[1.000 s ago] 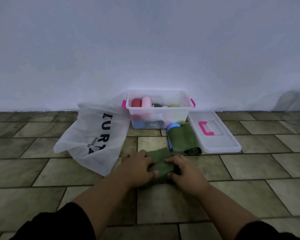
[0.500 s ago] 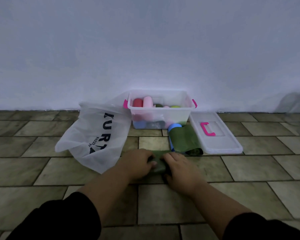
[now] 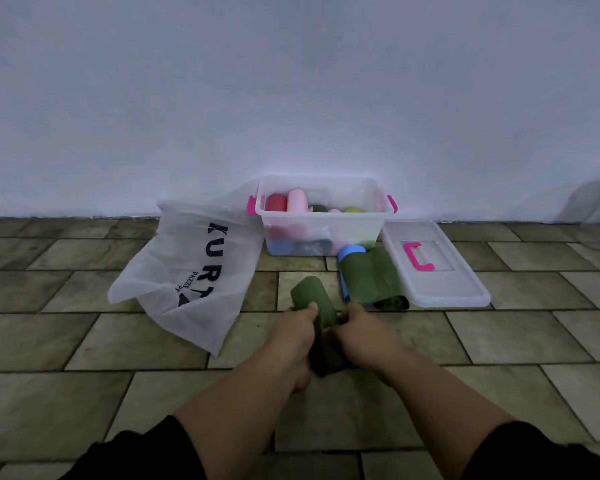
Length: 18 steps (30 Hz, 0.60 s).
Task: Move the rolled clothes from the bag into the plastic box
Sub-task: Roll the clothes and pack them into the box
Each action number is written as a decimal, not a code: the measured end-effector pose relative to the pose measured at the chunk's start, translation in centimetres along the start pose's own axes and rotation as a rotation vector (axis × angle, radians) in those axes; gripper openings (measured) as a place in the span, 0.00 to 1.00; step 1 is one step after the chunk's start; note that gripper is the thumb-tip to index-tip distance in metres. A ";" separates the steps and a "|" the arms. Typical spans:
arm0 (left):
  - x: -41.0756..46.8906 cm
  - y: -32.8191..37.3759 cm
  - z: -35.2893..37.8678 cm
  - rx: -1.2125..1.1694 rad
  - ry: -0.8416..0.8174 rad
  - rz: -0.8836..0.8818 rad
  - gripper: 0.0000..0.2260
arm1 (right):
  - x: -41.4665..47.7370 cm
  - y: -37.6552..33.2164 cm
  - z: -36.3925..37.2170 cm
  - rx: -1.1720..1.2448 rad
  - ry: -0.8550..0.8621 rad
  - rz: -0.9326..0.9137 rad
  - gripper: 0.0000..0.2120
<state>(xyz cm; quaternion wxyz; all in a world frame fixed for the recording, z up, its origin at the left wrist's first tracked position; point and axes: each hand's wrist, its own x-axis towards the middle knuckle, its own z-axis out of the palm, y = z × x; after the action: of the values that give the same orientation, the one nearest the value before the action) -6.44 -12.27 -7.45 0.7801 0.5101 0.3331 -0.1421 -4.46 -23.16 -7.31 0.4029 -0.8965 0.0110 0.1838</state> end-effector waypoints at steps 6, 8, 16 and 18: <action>0.4 0.6 -1.4 -0.176 -0.178 0.119 0.13 | -0.6 1.2 0.3 0.467 -0.129 -0.009 0.17; 0.5 1.0 -1.1 -0.201 -0.271 0.201 0.11 | 0.0 1.3 -0.1 0.622 -0.167 -0.026 0.23; 3.4 8.9 -0.3 0.628 -0.231 0.953 0.22 | 4.8 -1.6 -4.5 0.310 0.035 -0.386 0.23; 5.6 12.3 0.1 0.824 0.092 1.037 0.26 | 6.8 -3.5 -6.3 0.281 0.202 -0.444 0.21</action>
<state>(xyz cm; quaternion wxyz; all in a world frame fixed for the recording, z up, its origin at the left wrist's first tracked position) 4.62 -6.32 -2.55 0.4736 0.8665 -0.0040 0.1579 4.46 -24.55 -3.24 0.5505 -0.8261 -0.1202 -0.0027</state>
